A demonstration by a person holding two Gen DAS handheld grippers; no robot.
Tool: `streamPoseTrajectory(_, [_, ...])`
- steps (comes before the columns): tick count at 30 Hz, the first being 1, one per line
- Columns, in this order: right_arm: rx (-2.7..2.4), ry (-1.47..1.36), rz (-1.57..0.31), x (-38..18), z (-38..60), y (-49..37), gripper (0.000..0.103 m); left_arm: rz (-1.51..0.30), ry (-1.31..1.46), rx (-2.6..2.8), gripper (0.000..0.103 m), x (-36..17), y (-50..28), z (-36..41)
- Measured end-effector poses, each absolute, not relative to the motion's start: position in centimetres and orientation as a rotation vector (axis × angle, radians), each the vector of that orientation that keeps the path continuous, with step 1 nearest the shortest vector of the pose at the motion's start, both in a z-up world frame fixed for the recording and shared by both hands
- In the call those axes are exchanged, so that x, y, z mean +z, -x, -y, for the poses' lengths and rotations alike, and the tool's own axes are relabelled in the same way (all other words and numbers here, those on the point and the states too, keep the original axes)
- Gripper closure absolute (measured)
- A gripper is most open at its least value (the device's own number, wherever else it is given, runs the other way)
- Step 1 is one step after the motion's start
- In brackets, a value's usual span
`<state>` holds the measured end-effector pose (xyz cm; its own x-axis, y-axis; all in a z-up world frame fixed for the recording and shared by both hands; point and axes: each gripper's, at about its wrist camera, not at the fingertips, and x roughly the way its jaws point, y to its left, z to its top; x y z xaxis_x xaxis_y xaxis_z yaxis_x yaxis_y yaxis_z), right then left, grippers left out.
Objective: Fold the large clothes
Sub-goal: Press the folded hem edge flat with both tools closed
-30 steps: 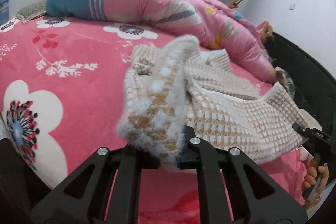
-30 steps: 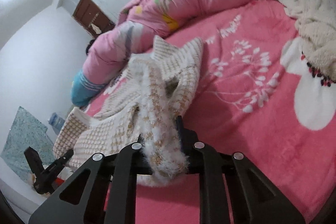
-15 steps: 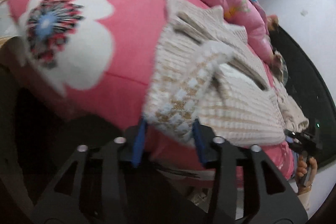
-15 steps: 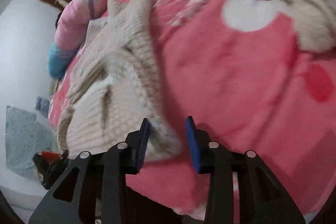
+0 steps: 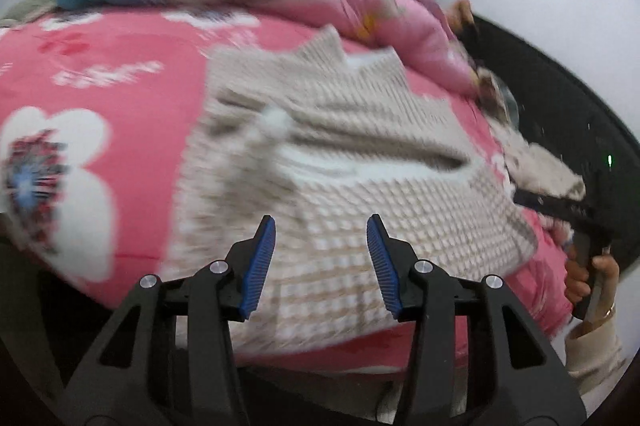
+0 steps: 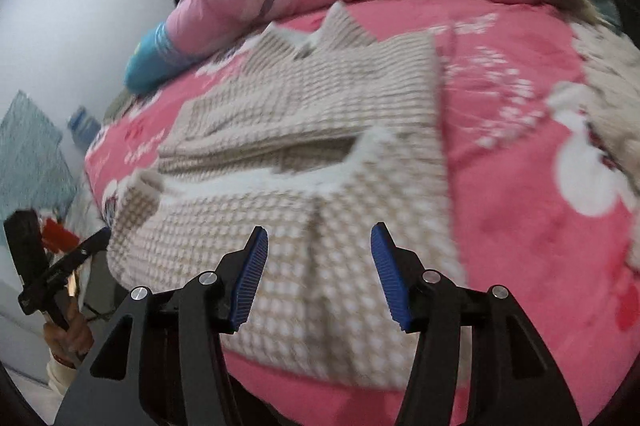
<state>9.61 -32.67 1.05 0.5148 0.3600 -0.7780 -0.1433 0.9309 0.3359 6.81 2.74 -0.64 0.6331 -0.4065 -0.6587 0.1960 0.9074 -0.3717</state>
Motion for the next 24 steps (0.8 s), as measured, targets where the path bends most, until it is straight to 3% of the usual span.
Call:
streamPoseTrajectory(3, [0.289,-0.187,-0.979,0.2,31.1,-10.9,0.05,-0.871,0.271,-0.351,0.06,-2.5,-9.2,-1.4])
streamPoseTrajectory(6, [0.277,-0.186,-0.996,-1.2,30.4,-12.3,0.051,-0.901,0.264,-0.324,0.069,-3.9,-10.8,-1.3])
streamPoseTrajectory(9, [0.29,-0.181,-1.022,-2.5,30.0,-12.9,0.069,-0.915,0.26,-0.311,0.078,-4.8,-12.0,-1.4])
streamPoseTrajectory(11, [0.304,-0.175,-1.028,-3.0,29.8,-12.9,0.095,-0.907,0.24,-0.308,0.087,-4.7,-12.3,-1.2])
streamPoseTrajectory(13, [0.292,-0.145,-1.025,-3.2,29.3,-12.8,0.098,-0.893,0.214,-0.307,0.098,-4.7,-12.3,-0.7])
streamPoseTrajectory(21, [0.234,-0.131,-0.8,2.5,29.5,-11.2,0.102,-0.728,0.164,-0.319,0.099,0.1,-12.2,-0.8])
streamPoseTrajectory(24, [0.197,-0.113,-0.808,2.1,29.4,-12.6,0.102,-0.753,0.15,-0.308,0.099,-1.0,-13.6,-0.4])
